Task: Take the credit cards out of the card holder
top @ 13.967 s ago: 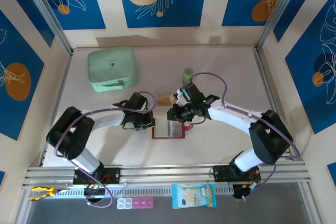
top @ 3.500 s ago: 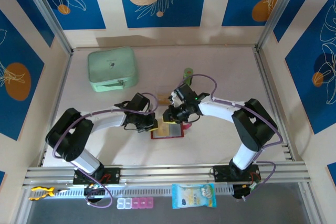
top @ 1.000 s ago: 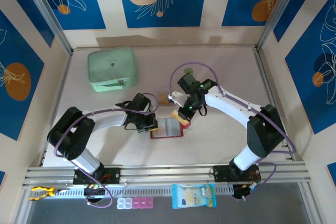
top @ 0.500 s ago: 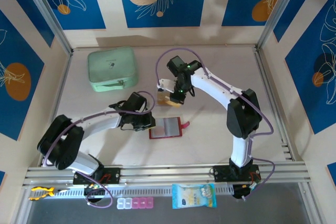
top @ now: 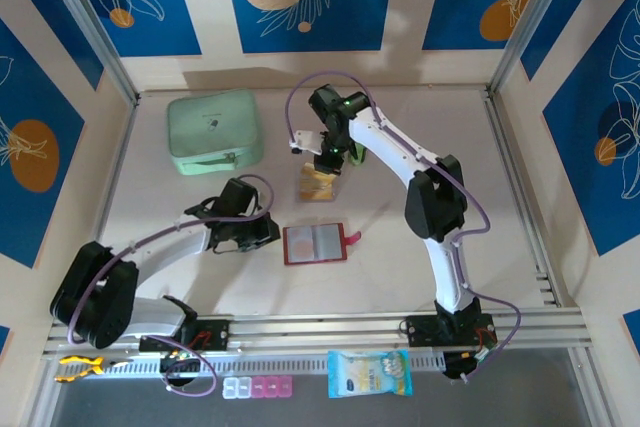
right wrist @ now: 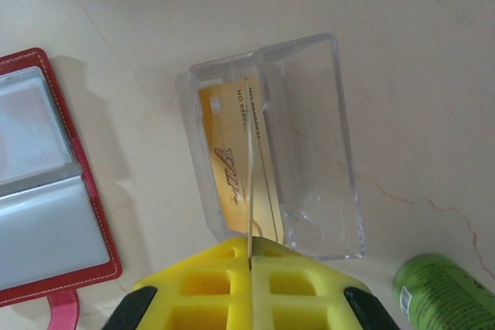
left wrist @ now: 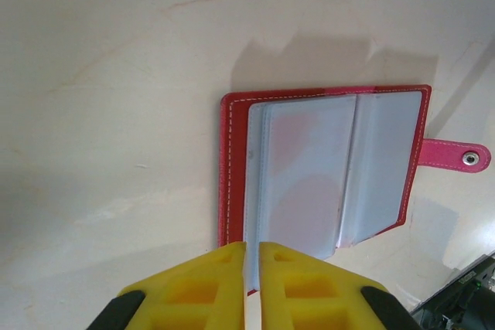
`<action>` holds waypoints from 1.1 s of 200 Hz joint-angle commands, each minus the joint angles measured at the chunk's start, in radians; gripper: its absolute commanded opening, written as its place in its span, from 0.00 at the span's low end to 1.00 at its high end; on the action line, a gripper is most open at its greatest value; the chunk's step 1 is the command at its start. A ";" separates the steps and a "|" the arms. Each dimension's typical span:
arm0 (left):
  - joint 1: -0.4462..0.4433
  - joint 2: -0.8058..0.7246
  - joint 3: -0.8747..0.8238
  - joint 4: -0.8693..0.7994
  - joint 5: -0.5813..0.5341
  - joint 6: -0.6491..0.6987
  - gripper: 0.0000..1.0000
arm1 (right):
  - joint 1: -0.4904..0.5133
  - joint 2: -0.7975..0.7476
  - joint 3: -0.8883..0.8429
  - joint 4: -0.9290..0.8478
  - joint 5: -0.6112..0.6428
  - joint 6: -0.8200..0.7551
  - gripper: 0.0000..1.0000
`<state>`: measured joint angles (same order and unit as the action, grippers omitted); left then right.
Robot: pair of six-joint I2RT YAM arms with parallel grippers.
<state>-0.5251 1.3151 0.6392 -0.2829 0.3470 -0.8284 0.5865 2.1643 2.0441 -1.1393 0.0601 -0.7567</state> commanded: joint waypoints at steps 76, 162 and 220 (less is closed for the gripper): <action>0.038 -0.001 -0.031 0.002 0.031 0.020 0.15 | 0.001 0.070 0.015 -0.036 -0.036 -0.031 0.20; 0.028 0.069 -0.023 0.085 0.091 0.009 0.14 | -0.003 -0.127 -0.193 0.137 -0.086 0.236 0.21; 0.005 0.110 -0.015 0.112 0.093 0.003 0.10 | 0.002 -0.340 -0.533 0.432 -0.222 0.892 0.18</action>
<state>-0.5060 1.4052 0.6147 -0.1944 0.4191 -0.8288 0.5850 1.8950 1.6211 -0.8604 -0.0589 -0.2443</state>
